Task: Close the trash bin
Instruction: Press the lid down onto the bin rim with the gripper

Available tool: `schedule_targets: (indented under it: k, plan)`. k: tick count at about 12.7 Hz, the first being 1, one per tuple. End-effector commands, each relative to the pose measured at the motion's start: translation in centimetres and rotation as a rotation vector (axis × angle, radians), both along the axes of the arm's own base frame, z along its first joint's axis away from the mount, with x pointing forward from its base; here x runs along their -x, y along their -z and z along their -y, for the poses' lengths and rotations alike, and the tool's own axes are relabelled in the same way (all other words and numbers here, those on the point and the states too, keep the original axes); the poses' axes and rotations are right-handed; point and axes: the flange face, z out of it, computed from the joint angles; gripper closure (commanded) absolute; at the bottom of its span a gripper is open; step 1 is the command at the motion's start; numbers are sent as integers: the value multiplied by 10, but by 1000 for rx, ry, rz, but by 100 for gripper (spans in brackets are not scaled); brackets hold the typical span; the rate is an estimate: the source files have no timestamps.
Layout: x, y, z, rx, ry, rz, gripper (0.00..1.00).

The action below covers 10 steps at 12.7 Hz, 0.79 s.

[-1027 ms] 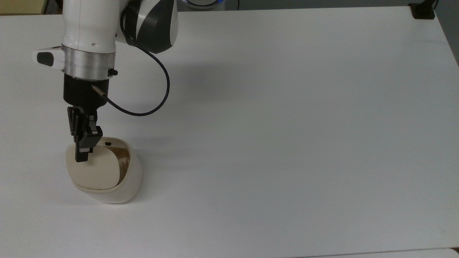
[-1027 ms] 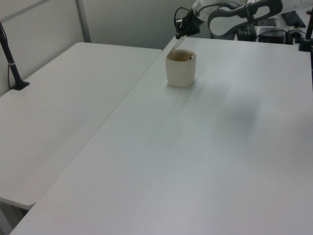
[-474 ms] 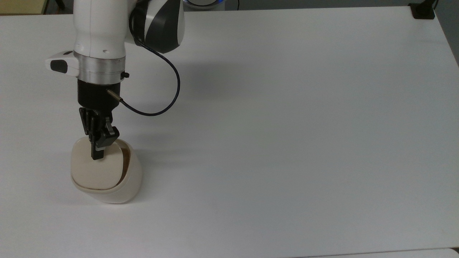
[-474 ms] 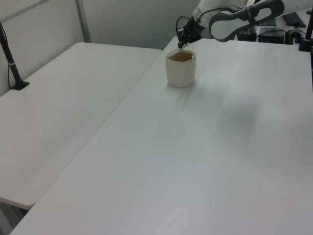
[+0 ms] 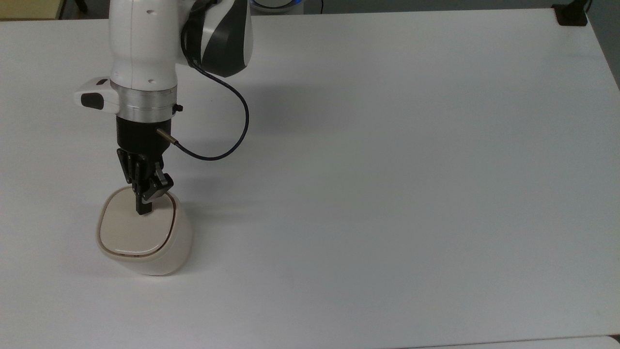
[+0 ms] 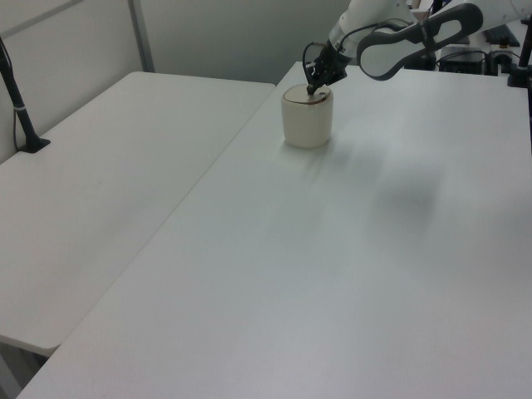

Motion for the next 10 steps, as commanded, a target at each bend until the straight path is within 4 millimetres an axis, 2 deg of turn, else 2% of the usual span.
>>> schedule_targets:
  k: [1, 3, 9, 10]
  plan:
    - [14, 3, -11, 13, -31, -64, 99]
    - [14, 4, -10, 14, -30, -66, 99]
    - [18, 27, -17, 41, -58, -115, 99]
    - [19, 19, -15, 40, -52, -103, 99]
